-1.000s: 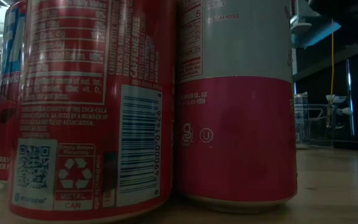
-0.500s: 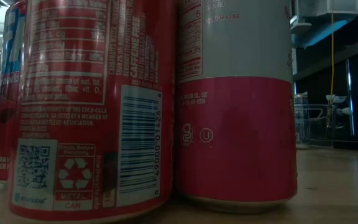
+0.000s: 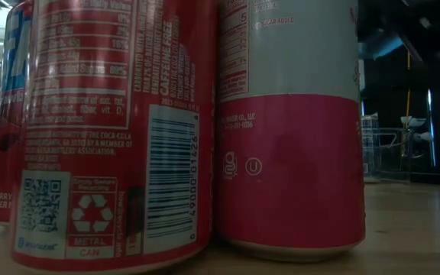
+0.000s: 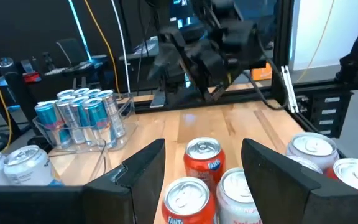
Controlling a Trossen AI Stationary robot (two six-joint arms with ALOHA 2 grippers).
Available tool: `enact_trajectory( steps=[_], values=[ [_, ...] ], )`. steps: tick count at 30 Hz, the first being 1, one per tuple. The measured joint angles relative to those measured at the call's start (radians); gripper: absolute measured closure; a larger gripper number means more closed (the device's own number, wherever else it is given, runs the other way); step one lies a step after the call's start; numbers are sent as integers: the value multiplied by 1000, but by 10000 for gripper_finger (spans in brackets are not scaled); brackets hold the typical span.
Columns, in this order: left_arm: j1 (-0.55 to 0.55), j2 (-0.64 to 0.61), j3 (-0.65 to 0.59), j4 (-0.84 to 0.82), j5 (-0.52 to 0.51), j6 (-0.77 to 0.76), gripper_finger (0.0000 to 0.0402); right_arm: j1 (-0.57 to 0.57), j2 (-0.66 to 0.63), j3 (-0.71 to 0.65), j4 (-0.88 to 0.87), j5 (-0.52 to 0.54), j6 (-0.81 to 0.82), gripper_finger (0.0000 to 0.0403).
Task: Sort soda cans
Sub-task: Put the white yellow soda can into the center transparent bin
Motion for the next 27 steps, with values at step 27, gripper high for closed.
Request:
enact_trajectory(
  steps=[27],
  values=[
    [155, 106, 161, 9, -37, -73, 194, 101, 5, -328, 639, 185, -110, 29]
  ],
)
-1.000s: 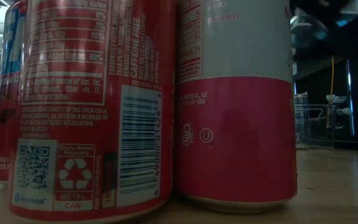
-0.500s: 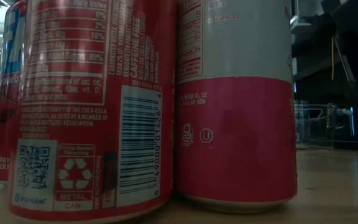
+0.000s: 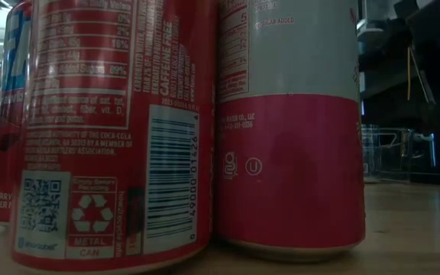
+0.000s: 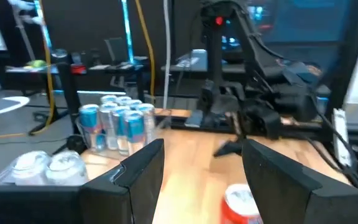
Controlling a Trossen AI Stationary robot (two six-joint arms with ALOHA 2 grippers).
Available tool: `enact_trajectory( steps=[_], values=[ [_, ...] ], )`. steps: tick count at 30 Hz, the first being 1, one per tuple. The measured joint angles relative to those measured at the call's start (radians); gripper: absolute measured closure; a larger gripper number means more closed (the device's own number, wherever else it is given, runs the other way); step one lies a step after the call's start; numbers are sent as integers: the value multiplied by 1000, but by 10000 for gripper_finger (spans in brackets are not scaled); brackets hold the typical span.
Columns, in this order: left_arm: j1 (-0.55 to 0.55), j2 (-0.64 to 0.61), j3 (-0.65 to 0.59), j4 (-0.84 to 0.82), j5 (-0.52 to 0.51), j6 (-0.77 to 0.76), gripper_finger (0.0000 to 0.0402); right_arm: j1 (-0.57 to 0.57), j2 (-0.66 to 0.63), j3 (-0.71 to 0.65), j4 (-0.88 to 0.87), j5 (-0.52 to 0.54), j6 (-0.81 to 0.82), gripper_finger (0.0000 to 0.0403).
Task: Sort soda cans
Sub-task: Put the white yellow soda can into the center transparent bin
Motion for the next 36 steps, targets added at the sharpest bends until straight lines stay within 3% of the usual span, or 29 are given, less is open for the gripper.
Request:
enact_trajectory(
  steps=[6, 14, 25, 30, 36],
  values=[
    [12, 71, 55, -5, -2, 47, 194, 0, 0, 0, 0, -31, 0, 29],
    [23, 27, 90, -42, -34, -135, 194, 0, 17, 0, 29, -59, 0, 29],
    [7, 27, 96, -115, -75, -47, 194, -1, 34, 0, 45, -43, 0, 29],
    [8, 27, 96, -106, -162, -15, 194, -1, 34, 0, 47, -43, 0, 29],
    [8, 30, 96, -106, -150, -27, 194, -1, 34, 0, 51, -43, 0, 29]
  ],
)
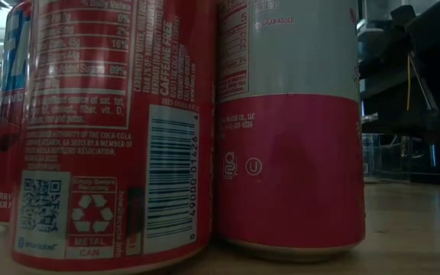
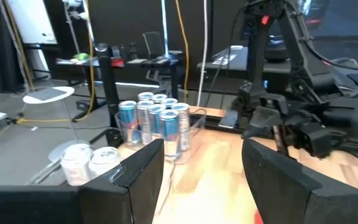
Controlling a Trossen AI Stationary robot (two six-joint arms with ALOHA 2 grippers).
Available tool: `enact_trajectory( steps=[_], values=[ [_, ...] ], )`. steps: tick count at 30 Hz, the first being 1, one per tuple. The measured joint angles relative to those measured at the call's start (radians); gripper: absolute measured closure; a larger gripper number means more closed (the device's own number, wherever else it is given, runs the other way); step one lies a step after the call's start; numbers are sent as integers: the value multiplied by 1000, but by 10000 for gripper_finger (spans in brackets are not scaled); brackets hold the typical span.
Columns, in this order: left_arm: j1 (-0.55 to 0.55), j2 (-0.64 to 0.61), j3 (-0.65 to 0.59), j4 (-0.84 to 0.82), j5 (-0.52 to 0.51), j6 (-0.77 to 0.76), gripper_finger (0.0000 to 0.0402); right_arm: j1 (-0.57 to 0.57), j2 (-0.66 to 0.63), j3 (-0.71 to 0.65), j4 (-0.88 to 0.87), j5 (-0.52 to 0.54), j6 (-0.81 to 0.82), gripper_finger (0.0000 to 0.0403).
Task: Sort soda cans
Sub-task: Put the white yellow soda can into the center transparent bin
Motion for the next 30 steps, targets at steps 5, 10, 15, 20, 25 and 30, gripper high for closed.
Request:
enact_trajectory(
  steps=[5, 10, 15, 20, 25, 30],
  values=[
    [-2, 1, 8, 5, 4, 31, 194, 0, 0, 0, 0, 0, 0, 29],
    [-7, 2, 10, 14, -16, 49, 194, 0, 0, 0, 0, -7, 0, 29],
    [6, 1, 70, 17, -69, 77, 194, 0, 0, 0, 2, -7, 0, 29],
    [2, -5, 110, 18, -118, 115, 194, 0, 0, 0, 3, -7, 0, 29],
    [46, -6, 111, -22, -38, 127, 209, 0, 0, 0, 3, -20, 0, 29],
    [58, -2, 111, -42, 101, 129, 314, 0, 0, 0, 3, -27, 0, 29]
  ],
)
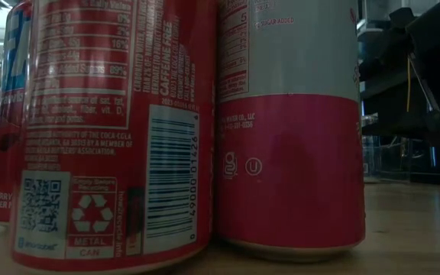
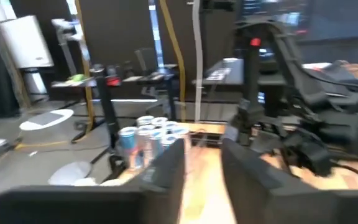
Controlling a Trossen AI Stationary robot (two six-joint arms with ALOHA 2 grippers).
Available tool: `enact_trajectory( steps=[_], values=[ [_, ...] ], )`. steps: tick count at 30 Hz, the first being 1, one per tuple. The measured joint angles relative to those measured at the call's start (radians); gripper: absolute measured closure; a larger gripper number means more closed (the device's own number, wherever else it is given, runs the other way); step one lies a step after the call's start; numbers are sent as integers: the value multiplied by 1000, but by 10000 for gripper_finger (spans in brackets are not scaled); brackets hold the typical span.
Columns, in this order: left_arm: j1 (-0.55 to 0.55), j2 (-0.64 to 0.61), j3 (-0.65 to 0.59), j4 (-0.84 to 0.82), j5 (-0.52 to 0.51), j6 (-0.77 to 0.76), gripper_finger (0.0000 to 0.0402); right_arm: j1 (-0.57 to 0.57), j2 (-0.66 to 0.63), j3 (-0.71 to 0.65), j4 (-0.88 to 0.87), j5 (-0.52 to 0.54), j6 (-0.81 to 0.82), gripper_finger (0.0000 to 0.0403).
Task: Sort soda cans
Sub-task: Put the white yellow soda can into the center transparent bin
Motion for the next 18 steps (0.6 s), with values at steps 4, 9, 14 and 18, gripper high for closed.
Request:
enact_trajectory(
  steps=[4, 9, 14, 18],
  values=[
    [-5, -3, 0, -6, 20, -2, 378, 0, 0, 0, 0, 0, 0, 29],
    [14, -7, 0, -31, 19, -31, 394, 0, 0, 0, 0, 0, 0, 29],
    [43, -6, -1, -93, 19, -84, 376, 0, 0, 0, 0, 0, 0, 29],
    [44, -7, -1, -88, 20, -90, 355, 0, 0, 0, 0, 0, 1, 29]
  ],
)
